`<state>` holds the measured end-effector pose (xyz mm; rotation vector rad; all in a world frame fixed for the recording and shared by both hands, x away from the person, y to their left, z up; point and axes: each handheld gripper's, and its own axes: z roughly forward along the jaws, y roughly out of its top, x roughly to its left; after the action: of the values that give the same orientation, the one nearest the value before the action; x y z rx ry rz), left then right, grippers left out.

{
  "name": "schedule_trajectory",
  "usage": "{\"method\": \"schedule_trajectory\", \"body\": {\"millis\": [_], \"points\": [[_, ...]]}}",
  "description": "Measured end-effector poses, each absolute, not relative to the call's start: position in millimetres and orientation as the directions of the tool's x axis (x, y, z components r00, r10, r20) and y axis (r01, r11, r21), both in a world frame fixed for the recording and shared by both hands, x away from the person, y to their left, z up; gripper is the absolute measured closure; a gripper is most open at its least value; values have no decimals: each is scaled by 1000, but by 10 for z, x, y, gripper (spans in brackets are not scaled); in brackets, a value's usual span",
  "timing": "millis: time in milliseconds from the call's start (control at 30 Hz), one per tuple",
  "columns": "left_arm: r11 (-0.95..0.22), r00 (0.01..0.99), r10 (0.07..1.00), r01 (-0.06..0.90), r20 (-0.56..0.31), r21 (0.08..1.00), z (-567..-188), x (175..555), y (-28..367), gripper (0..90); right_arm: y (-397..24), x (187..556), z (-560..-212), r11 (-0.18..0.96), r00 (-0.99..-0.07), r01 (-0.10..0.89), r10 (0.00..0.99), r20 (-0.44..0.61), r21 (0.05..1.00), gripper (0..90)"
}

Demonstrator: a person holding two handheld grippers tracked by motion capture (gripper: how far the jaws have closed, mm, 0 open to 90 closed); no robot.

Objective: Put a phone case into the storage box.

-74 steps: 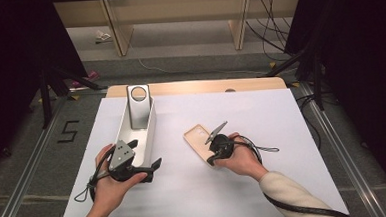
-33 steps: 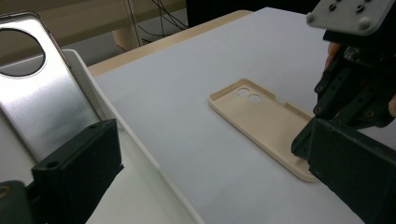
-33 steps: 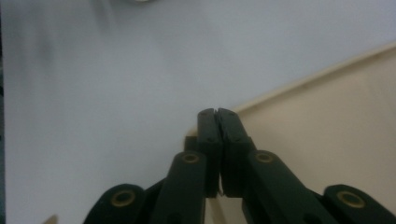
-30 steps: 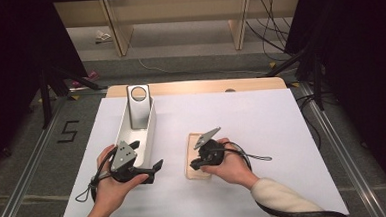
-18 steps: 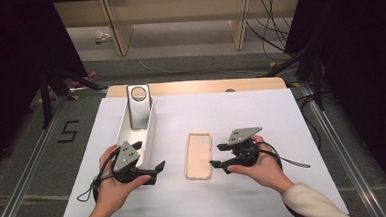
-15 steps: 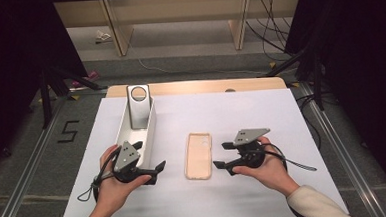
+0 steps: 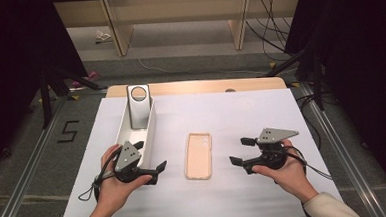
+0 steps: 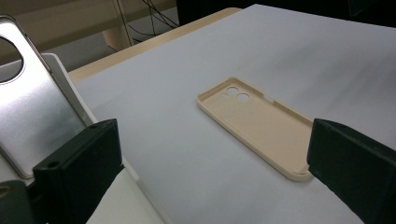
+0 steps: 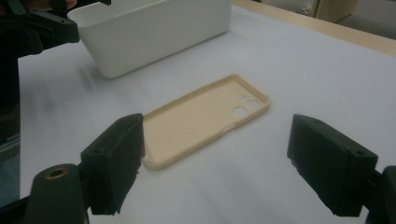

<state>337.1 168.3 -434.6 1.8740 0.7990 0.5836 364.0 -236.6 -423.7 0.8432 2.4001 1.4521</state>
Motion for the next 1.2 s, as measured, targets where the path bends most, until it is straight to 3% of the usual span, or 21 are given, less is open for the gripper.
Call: {"method": "schedule_trajectory", "body": {"millis": [400, 533, 833, 1200], "points": [[-303, 670, 741, 264, 52, 916, -4331, 3370, 1683, 26, -2447, 3602, -4234, 346, -798, 370, 593, 104, 862, 193], [-346, 682, 725, 246, 92, 905, -4286, 3363, 1646, 41, -2458, 3598, -4230, 349, -796, 370, 596, 100, 861, 191], [-485, 787, 600, 216, 143, 847, -4124, 3386, 1369, 98, -2542, 3565, -4231, 348, -783, 379, 614, 97, 858, 189], [-688, 879, 417, 140, 229, 712, -4158, 3491, 982, 142, -2631, 3544, -4221, 328, -768, 380, 632, 98, 865, 189]]}}
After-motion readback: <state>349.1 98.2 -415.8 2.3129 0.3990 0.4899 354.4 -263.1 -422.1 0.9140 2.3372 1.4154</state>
